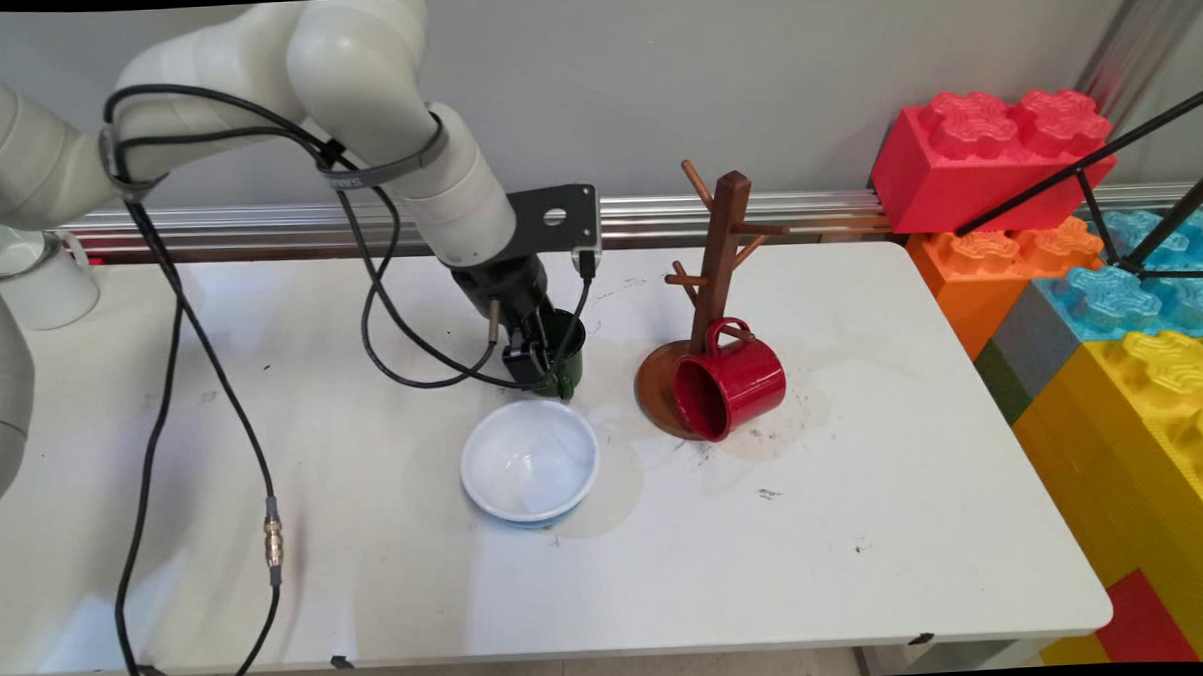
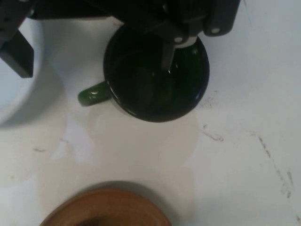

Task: Pick up the red mug from the rack

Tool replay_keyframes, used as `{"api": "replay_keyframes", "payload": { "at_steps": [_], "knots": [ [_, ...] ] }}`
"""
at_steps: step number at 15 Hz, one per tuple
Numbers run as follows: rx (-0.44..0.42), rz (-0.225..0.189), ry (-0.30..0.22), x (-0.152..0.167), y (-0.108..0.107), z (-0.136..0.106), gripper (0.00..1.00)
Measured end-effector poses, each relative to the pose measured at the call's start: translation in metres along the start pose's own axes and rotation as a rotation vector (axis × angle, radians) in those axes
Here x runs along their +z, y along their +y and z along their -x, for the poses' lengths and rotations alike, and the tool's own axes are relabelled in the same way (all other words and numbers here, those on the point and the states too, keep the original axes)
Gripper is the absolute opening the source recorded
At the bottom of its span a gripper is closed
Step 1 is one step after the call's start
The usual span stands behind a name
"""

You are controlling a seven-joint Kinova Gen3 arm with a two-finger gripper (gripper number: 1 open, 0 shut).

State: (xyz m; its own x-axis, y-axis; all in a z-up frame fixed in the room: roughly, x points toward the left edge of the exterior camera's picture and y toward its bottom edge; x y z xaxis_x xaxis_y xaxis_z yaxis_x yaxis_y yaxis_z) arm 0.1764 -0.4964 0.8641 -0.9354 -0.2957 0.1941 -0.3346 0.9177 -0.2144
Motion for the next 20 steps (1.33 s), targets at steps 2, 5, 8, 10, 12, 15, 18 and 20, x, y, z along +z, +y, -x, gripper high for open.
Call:
{"api": "replay_keyframes", "payload": {
  "at_steps": [2,5,8,10,12,15,18,20],
  "knots": [
    [-0.017,0.001,0.006,-0.008,0.004,0.003,1.0],
    [-0.045,0.009,0.019,-0.021,0.013,0.011,1.0],
    [-0.066,0.019,0.042,-0.032,0.021,0.018,1.0],
    [-0.087,0.03,0.065,-0.039,0.029,0.023,1.0],
    [-0.112,0.04,0.084,-0.043,0.037,0.026,1.0],
    [-0.165,0.056,0.131,-0.046,0.051,0.027,1.0],
    [-0.216,0.065,0.182,-0.047,0.063,0.027,1.0],
    [-0.251,0.065,0.225,-0.046,0.069,0.027,1.0]
  ]
}}
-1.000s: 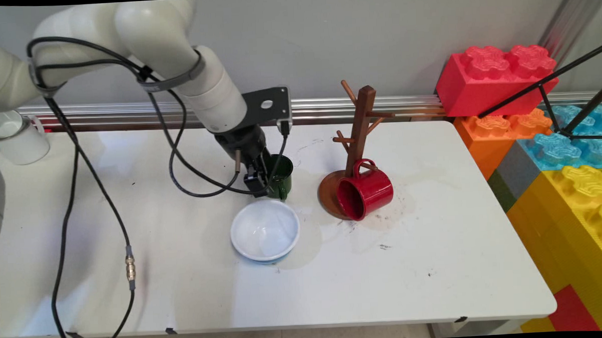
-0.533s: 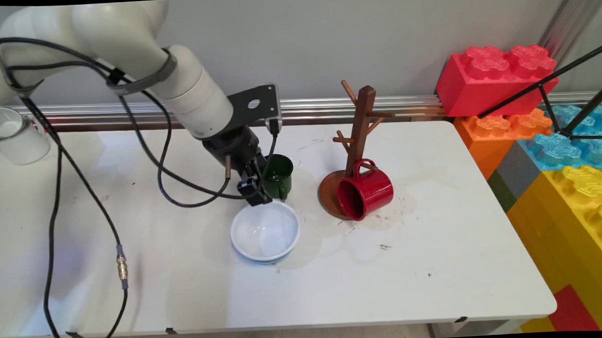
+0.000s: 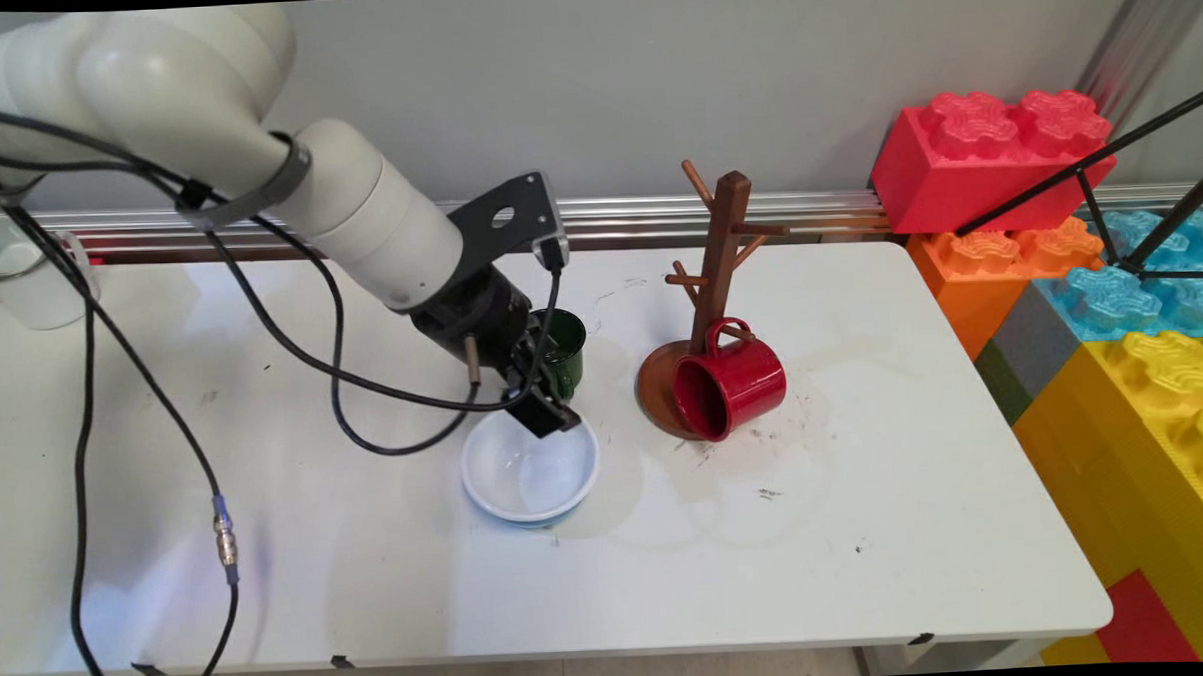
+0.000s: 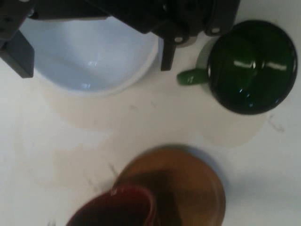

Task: Pick up the red mug from the rack

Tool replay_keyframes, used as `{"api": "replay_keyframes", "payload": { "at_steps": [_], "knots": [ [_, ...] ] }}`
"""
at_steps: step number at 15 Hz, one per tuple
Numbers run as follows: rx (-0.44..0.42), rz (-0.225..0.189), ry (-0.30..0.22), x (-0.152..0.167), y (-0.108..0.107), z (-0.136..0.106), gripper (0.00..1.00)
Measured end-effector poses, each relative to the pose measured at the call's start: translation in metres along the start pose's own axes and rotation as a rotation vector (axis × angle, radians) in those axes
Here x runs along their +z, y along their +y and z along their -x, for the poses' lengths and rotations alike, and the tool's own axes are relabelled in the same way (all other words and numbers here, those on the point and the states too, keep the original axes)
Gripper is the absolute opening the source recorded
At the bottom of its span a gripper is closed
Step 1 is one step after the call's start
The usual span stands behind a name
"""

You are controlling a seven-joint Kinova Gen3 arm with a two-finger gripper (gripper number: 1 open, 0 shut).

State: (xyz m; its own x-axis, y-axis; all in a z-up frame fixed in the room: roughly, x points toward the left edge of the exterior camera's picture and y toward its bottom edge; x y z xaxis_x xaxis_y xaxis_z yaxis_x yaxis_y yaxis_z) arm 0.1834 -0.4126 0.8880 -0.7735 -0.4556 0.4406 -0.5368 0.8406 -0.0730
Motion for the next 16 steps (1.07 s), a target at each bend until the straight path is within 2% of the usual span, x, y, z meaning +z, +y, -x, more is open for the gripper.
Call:
{"api": "replay_keyframes", "payload": {
  "at_steps": [4,8,16],
  "knots": [
    [-0.066,0.006,0.081,0.007,0.01,0.003,1.0],
    [-0.139,0.029,0.171,0.021,0.021,0.008,1.0],
    [-0.241,0.061,0.305,0.044,0.031,0.015,1.0]
  ]
}}
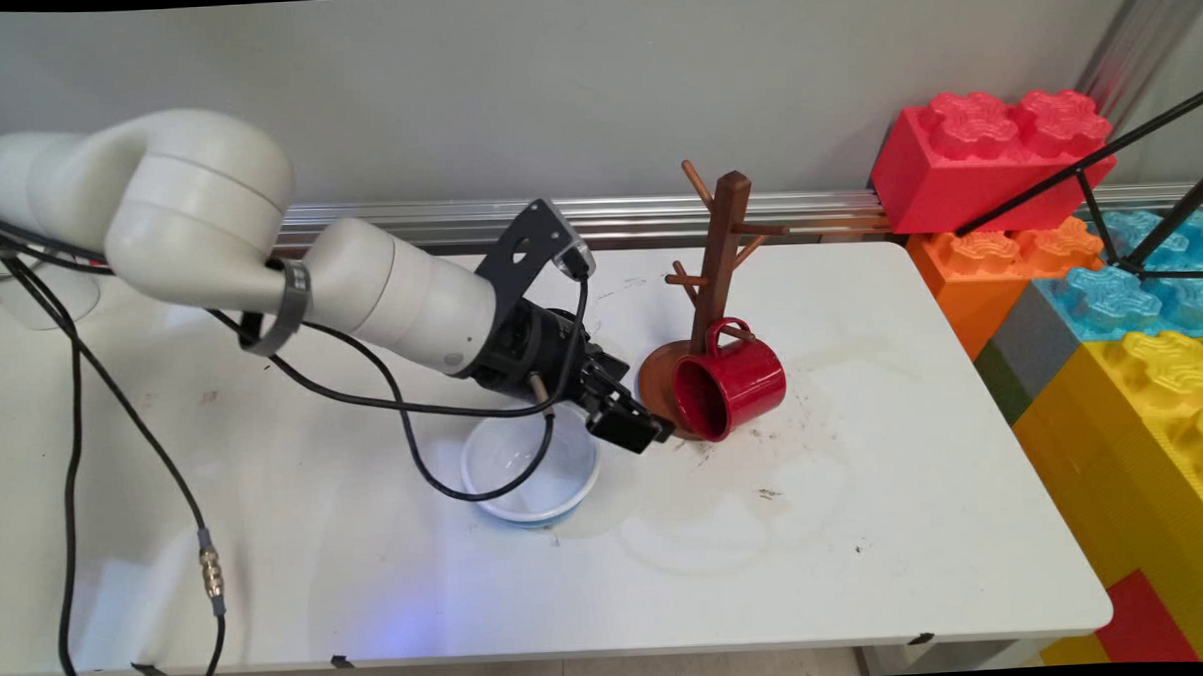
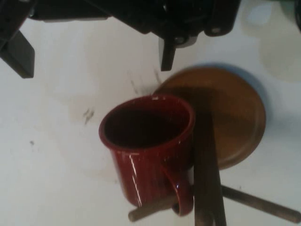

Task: Pick up the red mug from the rack

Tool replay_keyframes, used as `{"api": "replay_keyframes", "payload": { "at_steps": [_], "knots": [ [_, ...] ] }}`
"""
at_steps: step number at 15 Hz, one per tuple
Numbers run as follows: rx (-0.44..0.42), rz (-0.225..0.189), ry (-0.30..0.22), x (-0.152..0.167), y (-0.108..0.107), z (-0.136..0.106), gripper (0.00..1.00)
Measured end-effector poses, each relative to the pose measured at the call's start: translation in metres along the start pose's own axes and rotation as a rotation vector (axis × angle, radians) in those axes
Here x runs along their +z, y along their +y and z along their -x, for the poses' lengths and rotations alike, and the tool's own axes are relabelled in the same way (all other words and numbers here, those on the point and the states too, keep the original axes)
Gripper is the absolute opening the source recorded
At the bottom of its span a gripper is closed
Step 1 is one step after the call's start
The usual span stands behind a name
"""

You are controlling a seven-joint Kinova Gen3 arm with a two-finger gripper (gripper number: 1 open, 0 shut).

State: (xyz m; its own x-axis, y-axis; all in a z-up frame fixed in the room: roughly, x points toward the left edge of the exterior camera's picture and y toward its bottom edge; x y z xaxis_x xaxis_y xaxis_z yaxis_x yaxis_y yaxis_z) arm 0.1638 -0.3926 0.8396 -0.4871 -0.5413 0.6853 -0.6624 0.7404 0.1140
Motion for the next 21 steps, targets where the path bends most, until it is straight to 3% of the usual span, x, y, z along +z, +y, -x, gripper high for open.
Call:
{"api": "replay_keyframes", "payload": {
  "at_steps": [6,21],
  "knots": [
    [-0.086,0.021,0.094,0.018,0.002,0.011,1.0],
    [-0.24,0.032,0.18,0.068,0.009,0.027,1.0]
  ]
}}
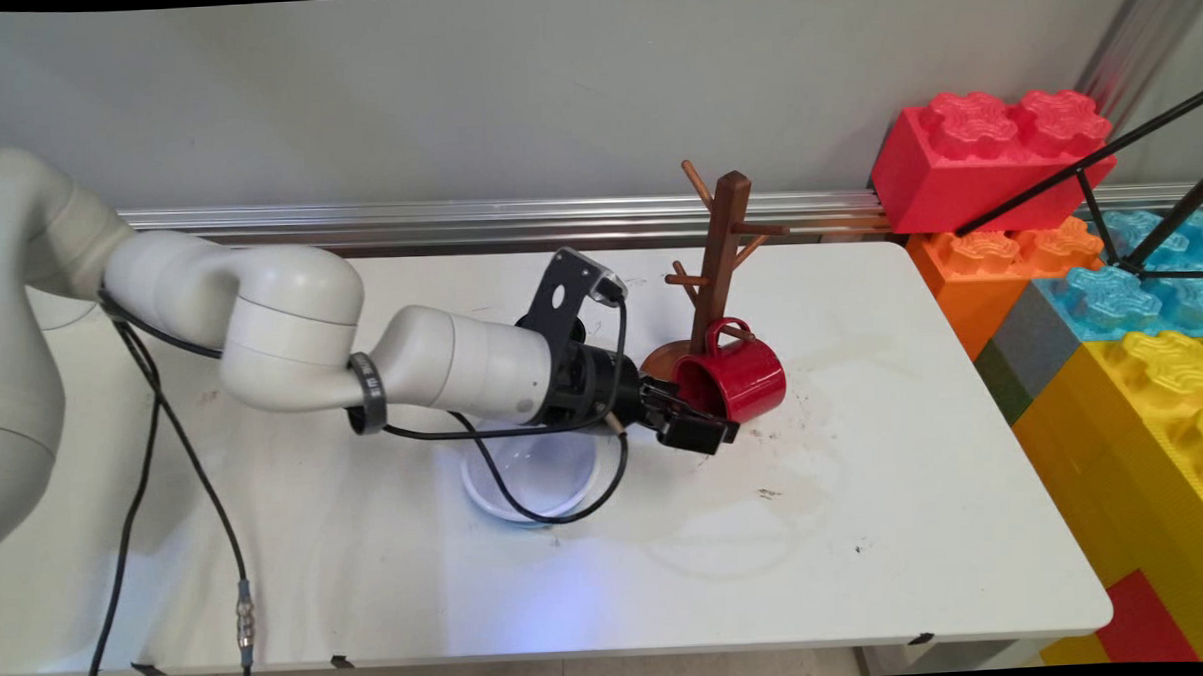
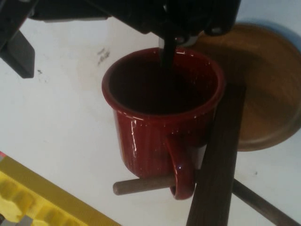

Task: Pick up the red mug from the rack

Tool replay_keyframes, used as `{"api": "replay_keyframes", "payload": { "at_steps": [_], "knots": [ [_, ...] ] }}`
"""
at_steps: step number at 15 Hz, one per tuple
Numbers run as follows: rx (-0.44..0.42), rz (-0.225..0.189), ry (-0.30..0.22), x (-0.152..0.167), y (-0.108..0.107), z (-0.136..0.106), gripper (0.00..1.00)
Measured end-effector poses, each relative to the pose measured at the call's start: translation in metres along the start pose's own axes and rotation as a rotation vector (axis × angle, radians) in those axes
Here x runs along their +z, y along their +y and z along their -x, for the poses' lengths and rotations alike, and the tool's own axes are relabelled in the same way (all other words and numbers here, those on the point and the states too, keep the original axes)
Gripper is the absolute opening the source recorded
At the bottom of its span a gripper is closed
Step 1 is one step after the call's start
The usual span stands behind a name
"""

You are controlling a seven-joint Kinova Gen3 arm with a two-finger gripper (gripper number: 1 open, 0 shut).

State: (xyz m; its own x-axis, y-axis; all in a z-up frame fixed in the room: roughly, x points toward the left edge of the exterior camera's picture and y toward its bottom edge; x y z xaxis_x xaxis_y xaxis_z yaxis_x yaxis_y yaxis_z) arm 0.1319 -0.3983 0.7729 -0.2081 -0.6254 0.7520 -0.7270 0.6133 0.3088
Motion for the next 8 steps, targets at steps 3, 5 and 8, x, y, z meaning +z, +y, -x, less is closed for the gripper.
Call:
{"api": "replay_keyframes", "payload": {
  "at_steps": [3,5,8],
  "knots": [
    [-0.031,0.006,0.01,0.014,0.003,0.002,1.0],
    [-0.046,0.01,0.015,0.021,0.004,0.003,1.0],
    [-0.064,0.012,0.021,0.03,0.006,0.004,1.0]
  ]
}}
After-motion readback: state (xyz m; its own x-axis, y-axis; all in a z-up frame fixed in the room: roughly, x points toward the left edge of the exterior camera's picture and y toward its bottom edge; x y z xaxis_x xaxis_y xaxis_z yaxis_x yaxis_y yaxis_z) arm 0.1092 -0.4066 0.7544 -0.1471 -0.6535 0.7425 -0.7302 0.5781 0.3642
